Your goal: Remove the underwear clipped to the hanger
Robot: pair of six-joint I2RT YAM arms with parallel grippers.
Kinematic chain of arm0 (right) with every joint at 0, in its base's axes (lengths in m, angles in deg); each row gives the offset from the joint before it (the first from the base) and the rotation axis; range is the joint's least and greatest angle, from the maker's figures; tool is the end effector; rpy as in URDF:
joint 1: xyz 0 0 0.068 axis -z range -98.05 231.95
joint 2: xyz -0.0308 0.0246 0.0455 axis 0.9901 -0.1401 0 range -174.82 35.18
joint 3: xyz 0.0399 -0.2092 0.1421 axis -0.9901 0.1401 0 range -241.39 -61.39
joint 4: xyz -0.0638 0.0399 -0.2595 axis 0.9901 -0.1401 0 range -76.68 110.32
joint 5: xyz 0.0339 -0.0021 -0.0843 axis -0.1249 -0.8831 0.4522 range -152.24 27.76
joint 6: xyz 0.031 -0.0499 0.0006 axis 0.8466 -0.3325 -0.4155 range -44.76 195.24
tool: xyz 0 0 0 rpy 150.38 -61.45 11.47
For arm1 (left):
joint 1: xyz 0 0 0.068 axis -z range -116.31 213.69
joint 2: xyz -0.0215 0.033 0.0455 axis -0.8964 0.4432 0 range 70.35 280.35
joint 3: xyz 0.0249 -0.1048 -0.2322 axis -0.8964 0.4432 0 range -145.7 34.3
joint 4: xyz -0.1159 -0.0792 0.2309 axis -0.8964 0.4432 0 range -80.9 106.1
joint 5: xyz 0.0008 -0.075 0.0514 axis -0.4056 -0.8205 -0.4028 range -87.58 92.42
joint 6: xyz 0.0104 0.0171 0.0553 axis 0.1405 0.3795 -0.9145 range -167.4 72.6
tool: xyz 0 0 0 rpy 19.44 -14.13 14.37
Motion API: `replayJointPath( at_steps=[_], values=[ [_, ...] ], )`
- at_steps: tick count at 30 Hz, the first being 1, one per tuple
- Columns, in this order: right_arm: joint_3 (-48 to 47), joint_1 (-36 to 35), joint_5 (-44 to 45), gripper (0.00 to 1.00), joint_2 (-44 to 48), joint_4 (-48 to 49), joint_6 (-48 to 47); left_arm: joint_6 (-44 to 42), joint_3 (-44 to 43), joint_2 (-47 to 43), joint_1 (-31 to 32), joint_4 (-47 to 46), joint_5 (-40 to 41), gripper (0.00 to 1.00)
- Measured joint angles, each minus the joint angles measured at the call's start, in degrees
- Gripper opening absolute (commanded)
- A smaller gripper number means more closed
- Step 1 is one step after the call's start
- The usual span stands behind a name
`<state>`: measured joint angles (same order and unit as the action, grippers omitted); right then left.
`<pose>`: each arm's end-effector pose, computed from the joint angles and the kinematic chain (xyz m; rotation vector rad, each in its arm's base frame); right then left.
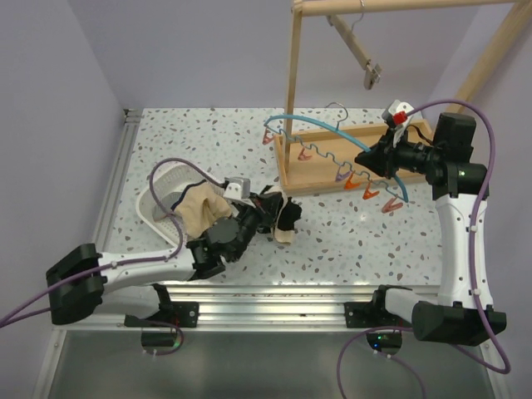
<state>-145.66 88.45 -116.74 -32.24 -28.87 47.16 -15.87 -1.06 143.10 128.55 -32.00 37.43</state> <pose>0.2372 0.0079 0.4196 -0.8665 1.7288 0.6105 0.1471 -0.2558 0.2492 -0.0534 1.5831 -0.8785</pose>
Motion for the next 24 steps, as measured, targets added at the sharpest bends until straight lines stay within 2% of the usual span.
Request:
replayJointPath(
  at_steps=[8, 15, 19, 24],
  values=[
    [0.1, 0.0, 0.0, 0.00, 0.0, 0.0, 0.0, -18.6, -1.8, -15.0, 0.0, -0.5, 13.9, 0.00],
    [0.1, 0.0, 0.0, 0.00, 0.0, 0.0, 0.0, -30.1, -1.3, -24.1, -0.1, -1.7, 24.0, 0.00],
    [0.1, 0.0, 0.0, 0.00, 0.0, 0.0, 0.0, -36.8, -0.7, -27.0, -0.5, -3.5, 28.2, 0.00],
    [0.1, 0.0, 0.0, 0.00, 0.0, 0.0, 0.0, -39.8, -0.7, -26.9, -1.7, -3.2, 30.3, 0.00]
  ],
)
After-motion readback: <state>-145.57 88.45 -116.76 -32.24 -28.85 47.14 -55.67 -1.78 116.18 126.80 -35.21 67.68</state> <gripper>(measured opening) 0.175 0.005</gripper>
